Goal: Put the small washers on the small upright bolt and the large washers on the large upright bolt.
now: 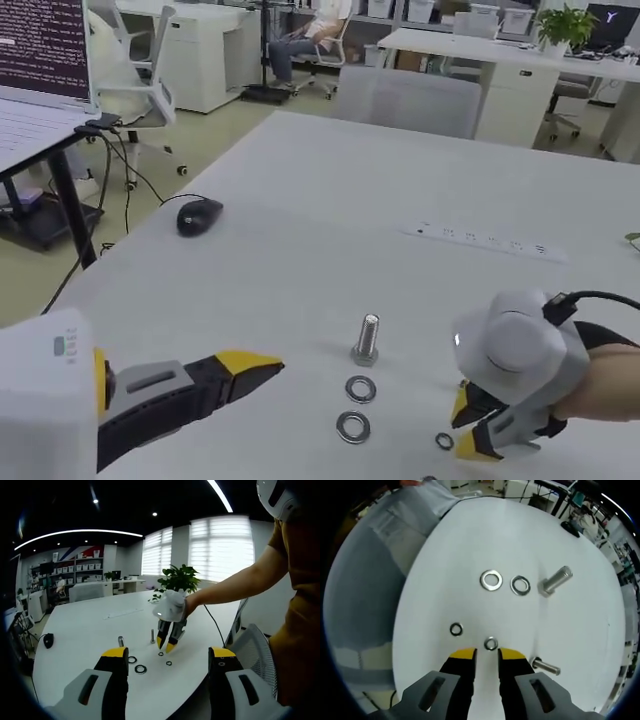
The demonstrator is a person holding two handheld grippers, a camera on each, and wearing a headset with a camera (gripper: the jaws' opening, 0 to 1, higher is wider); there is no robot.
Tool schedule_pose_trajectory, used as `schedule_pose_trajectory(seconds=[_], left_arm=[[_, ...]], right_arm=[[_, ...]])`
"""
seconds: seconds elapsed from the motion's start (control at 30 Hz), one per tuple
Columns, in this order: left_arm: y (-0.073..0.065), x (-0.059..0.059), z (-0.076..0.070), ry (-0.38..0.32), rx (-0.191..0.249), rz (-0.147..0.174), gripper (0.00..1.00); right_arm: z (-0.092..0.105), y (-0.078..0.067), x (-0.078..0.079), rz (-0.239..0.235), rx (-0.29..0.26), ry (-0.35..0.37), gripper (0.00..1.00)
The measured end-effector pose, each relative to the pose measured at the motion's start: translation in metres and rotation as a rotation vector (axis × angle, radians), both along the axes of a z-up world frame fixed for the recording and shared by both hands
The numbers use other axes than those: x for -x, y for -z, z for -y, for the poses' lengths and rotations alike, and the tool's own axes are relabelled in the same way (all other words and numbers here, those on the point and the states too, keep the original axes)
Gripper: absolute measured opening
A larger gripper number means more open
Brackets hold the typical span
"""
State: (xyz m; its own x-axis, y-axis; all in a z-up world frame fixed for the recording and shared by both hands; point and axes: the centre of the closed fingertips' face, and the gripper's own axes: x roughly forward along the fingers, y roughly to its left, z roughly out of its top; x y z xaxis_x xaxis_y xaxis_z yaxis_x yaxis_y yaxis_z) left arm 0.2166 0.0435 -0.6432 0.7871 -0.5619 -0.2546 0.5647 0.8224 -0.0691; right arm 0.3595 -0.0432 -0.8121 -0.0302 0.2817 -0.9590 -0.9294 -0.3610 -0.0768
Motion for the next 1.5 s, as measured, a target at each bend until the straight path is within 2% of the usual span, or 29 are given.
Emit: schedule_pose_trajectory(seconds=[0.2,0.53,0.6,0.8,0.93,1.07,1.37,1.5], left_arm=[[0.0,-0.002,-0.002,-0.006,0.002,0.002,0.64],[0.001,-0.004,-0.005,-0.014,-0.002,-0.007,0.64],[0.001,-0.005,-0.005,-0.014,0.002,-0.006,0.64],[0.001,-0.006,-0.002,-0.012,0.001,-0.006,0.64],[0.001,-0.006,-0.002,-0.012,0.003,-0.006,0.64],[0.002,-0.005,-0.002,-0.01,-0.003,-0.011,0.64],[0.001,-0.006,0.0,-0.005,-0.007,-0.015,0.64],[0.001,-0.007,0.001,-0.001,-0.008,-0.012,0.64]], right_arm=[[-0.003,0.009,0.0,-0.015,0.023,-0.004,0.19],[-0.005,0.012,-0.002,-0.036,0.027,0.007,0.21],[-0.004,0.013,0.0,-0.069,0.037,0.015,0.21],[-0.004,0.014,0.0,-0.054,0.042,-0.005,0.2],[-0.005,0.014,-0.001,-0.04,0.03,-0.009,0.14],[-0.005,0.015,-0.001,-0.037,0.033,-0.019,0.14],[-0.006,0.013,-0.002,-0.038,0.028,0.013,0.12],[0.0,0.011,-0.003,-0.036,0.035,0.019,0.12]])
